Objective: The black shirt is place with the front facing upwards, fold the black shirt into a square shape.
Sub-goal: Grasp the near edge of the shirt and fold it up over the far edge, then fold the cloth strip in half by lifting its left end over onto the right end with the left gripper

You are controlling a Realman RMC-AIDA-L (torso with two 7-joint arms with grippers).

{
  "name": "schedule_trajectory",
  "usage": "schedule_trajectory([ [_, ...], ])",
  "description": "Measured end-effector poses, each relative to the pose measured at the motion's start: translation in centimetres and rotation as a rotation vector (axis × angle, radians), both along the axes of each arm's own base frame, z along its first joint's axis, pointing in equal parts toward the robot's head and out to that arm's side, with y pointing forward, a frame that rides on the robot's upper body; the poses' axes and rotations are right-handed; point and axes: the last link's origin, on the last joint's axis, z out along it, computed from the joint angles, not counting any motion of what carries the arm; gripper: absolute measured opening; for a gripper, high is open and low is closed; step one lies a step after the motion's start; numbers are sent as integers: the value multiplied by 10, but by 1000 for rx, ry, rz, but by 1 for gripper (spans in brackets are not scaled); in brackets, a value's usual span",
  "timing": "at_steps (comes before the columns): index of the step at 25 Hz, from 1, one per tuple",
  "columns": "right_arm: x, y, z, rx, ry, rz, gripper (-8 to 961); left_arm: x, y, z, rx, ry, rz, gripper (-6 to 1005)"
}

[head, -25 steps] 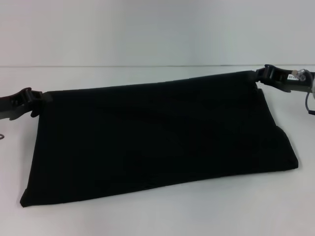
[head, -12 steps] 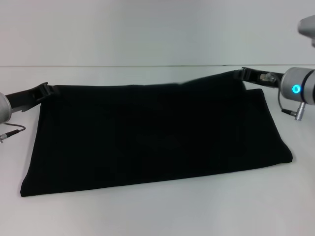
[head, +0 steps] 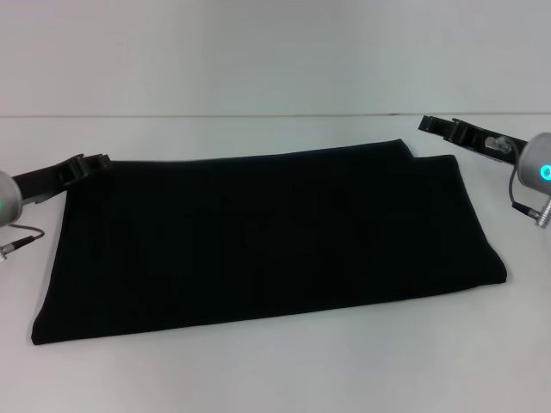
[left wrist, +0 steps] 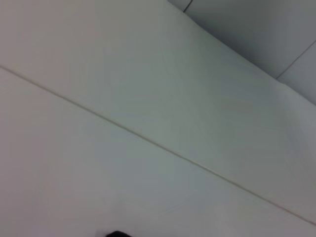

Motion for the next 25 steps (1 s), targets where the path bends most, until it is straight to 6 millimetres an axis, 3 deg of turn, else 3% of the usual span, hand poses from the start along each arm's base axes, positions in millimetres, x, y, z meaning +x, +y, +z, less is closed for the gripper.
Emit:
schedule_trajectory([
  [5, 2, -19, 5, -22, 45, 133, 447, -9, -5, 13, -13, -42, 29, 440],
  [7, 3, -25, 5, -34, 50, 170, 686, -14, -8, 19, -26, -56, 48, 499],
  [12, -4, -46, -1, -98, 0, 372, 721, -13, -28, 38, -70, -170, -13, 656],
  [15, -14, -73, -12, -203, -104, 661, 728, -7, -53, 51, -182, -271, -86, 771],
  [17, -15, -80, -15, -224, -136, 731, 728, -7, -71, 58, -258, -333, -102, 848],
  [21, -12, -100, -26, -256, -232, 895, 728, -14, -113, 70, -368, -453, -65, 869],
  [25, -9, -109, -35, -271, -274, 948, 728, -29, -142, 65, -425, -504, 79, 874],
])
